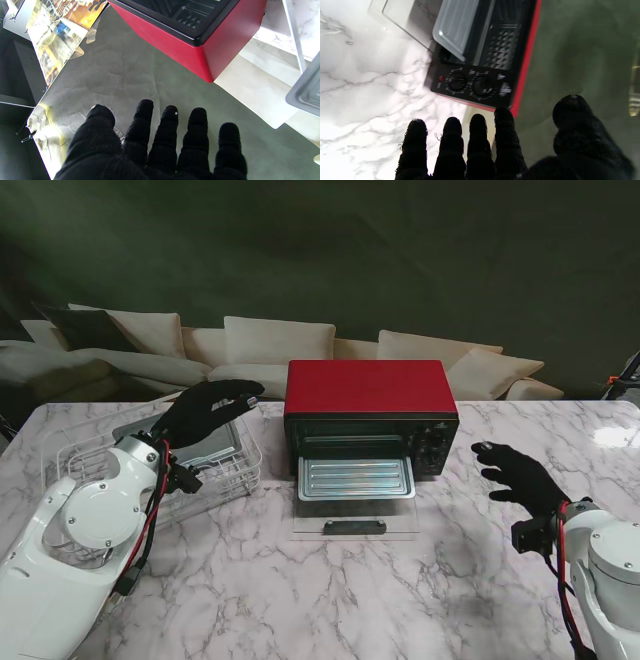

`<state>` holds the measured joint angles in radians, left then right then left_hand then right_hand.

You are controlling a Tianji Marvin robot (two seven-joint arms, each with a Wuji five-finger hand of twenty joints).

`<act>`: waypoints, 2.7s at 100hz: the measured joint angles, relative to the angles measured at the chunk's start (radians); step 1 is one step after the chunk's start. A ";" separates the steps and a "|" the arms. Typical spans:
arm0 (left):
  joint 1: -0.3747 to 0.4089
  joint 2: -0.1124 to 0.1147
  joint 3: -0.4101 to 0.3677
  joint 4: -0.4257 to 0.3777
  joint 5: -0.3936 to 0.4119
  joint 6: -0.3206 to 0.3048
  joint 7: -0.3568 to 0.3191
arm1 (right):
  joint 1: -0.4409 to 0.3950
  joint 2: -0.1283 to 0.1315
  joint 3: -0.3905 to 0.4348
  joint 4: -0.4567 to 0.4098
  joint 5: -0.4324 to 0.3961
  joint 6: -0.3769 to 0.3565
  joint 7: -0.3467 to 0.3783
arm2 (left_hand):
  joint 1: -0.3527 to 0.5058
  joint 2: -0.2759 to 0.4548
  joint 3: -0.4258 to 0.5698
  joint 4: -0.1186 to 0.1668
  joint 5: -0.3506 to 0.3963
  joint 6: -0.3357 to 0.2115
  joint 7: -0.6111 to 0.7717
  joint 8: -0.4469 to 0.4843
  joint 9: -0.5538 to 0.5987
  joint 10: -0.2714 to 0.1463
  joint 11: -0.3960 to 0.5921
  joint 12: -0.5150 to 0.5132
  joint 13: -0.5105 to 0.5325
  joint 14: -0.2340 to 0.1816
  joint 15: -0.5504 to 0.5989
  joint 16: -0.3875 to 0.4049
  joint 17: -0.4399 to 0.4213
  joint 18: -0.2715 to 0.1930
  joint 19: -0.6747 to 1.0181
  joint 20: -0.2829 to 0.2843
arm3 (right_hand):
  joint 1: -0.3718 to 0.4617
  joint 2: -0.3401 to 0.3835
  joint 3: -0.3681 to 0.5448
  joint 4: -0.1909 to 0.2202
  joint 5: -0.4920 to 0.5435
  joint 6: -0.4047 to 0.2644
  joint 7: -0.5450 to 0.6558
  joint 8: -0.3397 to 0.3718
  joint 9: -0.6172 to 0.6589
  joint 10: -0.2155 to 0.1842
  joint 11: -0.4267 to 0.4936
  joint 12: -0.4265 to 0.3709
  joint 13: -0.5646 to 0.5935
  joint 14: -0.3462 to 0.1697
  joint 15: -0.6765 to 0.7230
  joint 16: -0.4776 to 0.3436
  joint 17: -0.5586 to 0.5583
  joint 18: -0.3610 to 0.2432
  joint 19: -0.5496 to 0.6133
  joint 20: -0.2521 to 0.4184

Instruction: Slide the trays into the oven

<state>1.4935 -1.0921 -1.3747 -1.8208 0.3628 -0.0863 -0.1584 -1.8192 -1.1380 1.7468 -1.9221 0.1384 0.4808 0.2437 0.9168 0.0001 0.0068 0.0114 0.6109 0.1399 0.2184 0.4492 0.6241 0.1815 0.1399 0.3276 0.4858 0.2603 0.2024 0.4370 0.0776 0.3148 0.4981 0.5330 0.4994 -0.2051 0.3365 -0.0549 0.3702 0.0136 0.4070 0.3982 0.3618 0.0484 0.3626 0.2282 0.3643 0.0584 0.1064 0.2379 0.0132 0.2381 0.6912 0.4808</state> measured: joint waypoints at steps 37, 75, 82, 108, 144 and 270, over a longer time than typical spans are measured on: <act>0.013 -0.001 -0.003 0.000 0.001 -0.014 0.011 | -0.100 0.045 -0.077 -0.168 -0.305 -0.225 0.019 | 0.000 0.000 0.000 0.000 0.000 0.000 0.000 0.000 0.000 0.000 0.000 0.000 0.000 0.000 0.000 0.000 0.000 0.000 0.000 0.000 | 0.000 -0.007 -0.010 0.000 -0.062 0.000 -0.035 -0.154 -0.012 -0.061 -0.232 -0.108 -0.091 -0.084 -0.087 -0.118 -0.022 -0.064 -0.245 -0.088; 0.024 -0.001 -0.010 0.000 0.008 -0.038 0.012 | -0.043 0.094 -0.262 -0.198 -0.510 -0.304 0.170 | 0.000 0.000 0.000 0.000 0.000 0.000 0.000 0.000 0.000 0.000 0.000 0.000 0.000 0.000 0.000 0.000 0.000 0.000 0.000 0.000 | 0.000 0.000 -0.010 0.000 -0.097 0.018 -0.038 -0.200 0.004 -0.022 -0.252 -0.119 -0.087 -0.082 -0.087 -0.118 0.027 -0.062 -0.268 -0.079; 0.025 -0.001 -0.010 -0.001 0.009 -0.040 0.012 | -0.012 0.103 -0.305 -0.190 -0.542 -0.308 0.202 | 0.000 0.000 0.000 0.000 0.000 0.000 0.000 0.000 0.000 0.000 0.000 0.000 0.000 0.000 0.000 0.000 0.000 0.000 0.000 0.000 | 0.000 0.009 -0.010 0.000 -0.097 0.026 -0.038 -0.209 0.017 -0.018 -0.254 -0.120 -0.075 -0.081 -0.086 -0.118 0.040 -0.062 -0.269 -0.077; 0.031 -0.001 -0.010 -0.001 0.009 -0.040 0.014 | 0.101 0.126 -0.430 -0.103 -0.542 -0.284 0.284 | 0.000 0.000 0.000 0.000 0.000 0.000 0.000 0.000 0.000 0.000 0.000 0.000 0.000 0.000 0.000 0.000 0.000 0.000 0.000 0.000 | -0.012 0.010 -0.010 0.000 -0.098 0.052 -0.037 -0.289 0.051 0.015 -0.348 -0.169 -0.049 -0.073 -0.083 -0.147 0.082 -0.129 -0.330 -0.153; 0.042 -0.001 -0.022 -0.009 0.014 -0.040 0.013 | 0.218 0.140 -0.563 0.007 -0.693 -0.306 0.324 | 0.000 0.000 0.000 0.000 0.000 0.000 0.000 0.000 0.000 0.000 0.000 0.000 0.001 0.000 0.000 0.000 0.000 0.000 0.000 0.000 | -0.024 0.032 -0.010 0.000 -0.118 0.077 0.036 -0.243 0.025 0.042 -0.148 -0.062 -0.012 0.021 -0.054 -0.110 0.026 -0.147 -0.043 -0.274; 0.054 -0.001 -0.027 -0.012 0.010 -0.034 0.013 | 0.507 0.123 -0.822 0.300 -0.686 -0.262 0.272 | 0.000 0.000 0.000 0.000 0.000 0.000 0.000 0.000 0.000 0.000 0.000 0.000 0.001 0.000 0.000 0.000 0.000 0.000 0.000 0.000 | -0.062 0.060 -0.010 0.000 -0.119 0.078 -0.012 -0.199 -0.024 0.021 -0.090 -0.070 -0.023 -0.058 -0.032 -0.143 -0.016 -0.190 0.070 -0.374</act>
<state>1.5476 -1.0926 -1.4018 -1.8333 0.3731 -0.1205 -0.1450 -1.3119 -1.0154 0.9249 -1.6224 -0.5475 0.2191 0.5154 0.9168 0.0006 0.0068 0.0114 0.6110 0.1400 0.2186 0.4492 0.6241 0.1817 0.1399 0.3277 0.4866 0.2604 0.2024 0.4370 0.0776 0.3149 0.4981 0.5330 0.4379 -0.1446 0.3261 -0.0549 0.2515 0.0917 0.3947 0.1996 0.3380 0.0696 0.2727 0.1583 0.3412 0.0006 0.0741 0.0951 -0.0032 0.0484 0.7617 0.1067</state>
